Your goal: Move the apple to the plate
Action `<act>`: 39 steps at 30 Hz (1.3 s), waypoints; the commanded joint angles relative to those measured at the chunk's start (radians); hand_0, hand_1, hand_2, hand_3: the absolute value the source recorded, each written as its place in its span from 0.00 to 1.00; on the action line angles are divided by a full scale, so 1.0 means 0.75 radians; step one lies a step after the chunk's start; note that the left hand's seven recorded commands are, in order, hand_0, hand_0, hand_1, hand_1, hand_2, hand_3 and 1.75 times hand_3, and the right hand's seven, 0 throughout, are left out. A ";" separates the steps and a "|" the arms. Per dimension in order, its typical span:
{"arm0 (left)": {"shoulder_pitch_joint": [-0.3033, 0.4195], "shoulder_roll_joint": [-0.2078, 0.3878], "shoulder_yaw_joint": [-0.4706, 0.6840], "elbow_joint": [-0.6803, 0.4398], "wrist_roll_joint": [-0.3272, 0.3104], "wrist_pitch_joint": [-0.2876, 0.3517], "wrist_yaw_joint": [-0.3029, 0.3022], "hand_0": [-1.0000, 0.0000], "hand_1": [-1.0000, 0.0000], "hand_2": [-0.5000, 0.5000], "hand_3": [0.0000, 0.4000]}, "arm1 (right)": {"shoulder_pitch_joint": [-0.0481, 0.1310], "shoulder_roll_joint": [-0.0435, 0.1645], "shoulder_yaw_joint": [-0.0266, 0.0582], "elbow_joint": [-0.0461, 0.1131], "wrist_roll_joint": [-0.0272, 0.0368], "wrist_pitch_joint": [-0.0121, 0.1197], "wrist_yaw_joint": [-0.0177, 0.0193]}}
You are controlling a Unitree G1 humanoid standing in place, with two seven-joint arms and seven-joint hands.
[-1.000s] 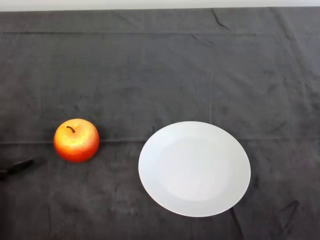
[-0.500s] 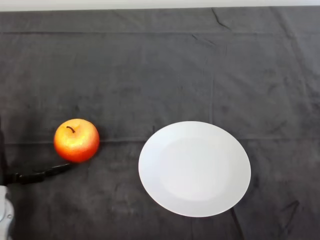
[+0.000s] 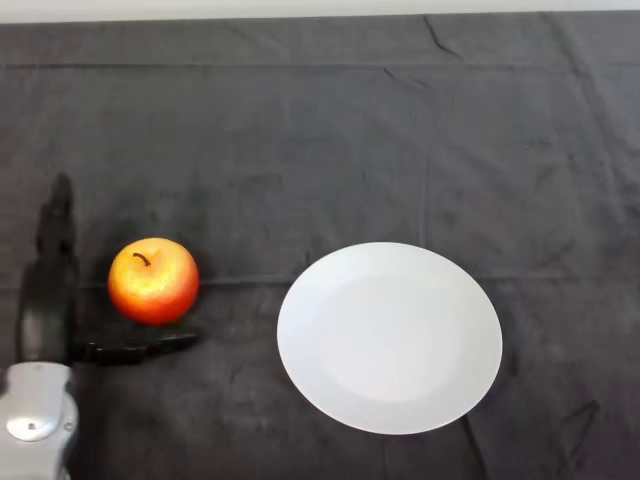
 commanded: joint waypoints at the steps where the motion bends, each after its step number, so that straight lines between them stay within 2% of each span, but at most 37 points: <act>1: -0.020 0.010 -0.032 -0.050 0.010 0.010 -0.009 1.00 1.00 0.50 0.00 | -0.013 -0.022 -0.021 -0.014 0.0223 -0.006 -0.0015; 5: -0.013 0.017 -0.068 -0.045 -0.002 0.019 -0.037 1.00 1.00 0.50 0.00 | -0.013 -0.022 -0.021 -0.015 0.0226 -0.006 -0.0020; 7: -0.011 0.020 -0.083 -0.045 -0.010 0.031 -0.054 0.97 0.86 0.55 0.14 | -0.013 -0.022 -0.021 -0.015 0.0227 -0.006 -0.0022; 8: -0.011 0.022 -0.090 -0.046 -0.016 0.040 -0.063 0.66 0.60 0.53 0.40 | -0.012 -0.022 -0.021 -0.015 0.0227 -0.006 -0.0023; 9: -0.011 0.024 -0.096 -0.047 -0.021 0.049 -0.071 0.58 0.51 0.54 0.49 | -0.012 -0.022 -0.021 -0.015 0.0228 -0.006 -0.0025; 10: -0.010 0.026 -0.102 -0.049 -0.026 0.058 -0.079 0.45 0.41 0.52 0.59 | -0.012 -0.022 -0.021 -0.016 0.0229 -0.006 -0.0026; 11: -0.010 0.028 -0.107 -0.052 -0.033 0.069 -0.088 0.10 0.09 0.51 0.91 | -0.012 -0.022 -0.021 -0.016 0.0229 -0.005 -0.0027; 12: -0.009 0.031 -0.111 -0.054 -0.039 0.078 -0.096 0.00 0.01 0.50 1.00 | -0.012 -0.022 -0.021 -0.016 0.0230 -0.005 -0.0028; 26: 0.010 0.064 -0.154 -0.185 -0.099 0.234 -0.151 0.00 0.00 0.50 1.00 | -0.011 -0.020 -0.021 -0.019 0.0239 -0.005 -0.0045; 31: 0.038 0.065 -0.173 -0.334 -0.091 0.287 -0.107 0.00 0.00 0.50 1.00 | -0.010 -0.019 -0.021 -0.021 0.0242 -0.006 -0.0053; 39: 0.112 0.053 -0.240 -0.548 -0.040 0.240 0.003 0.00 0.00 0.50 1.00 | -0.008 -0.017 -0.020 -0.025 0.0248 -0.006 -0.0071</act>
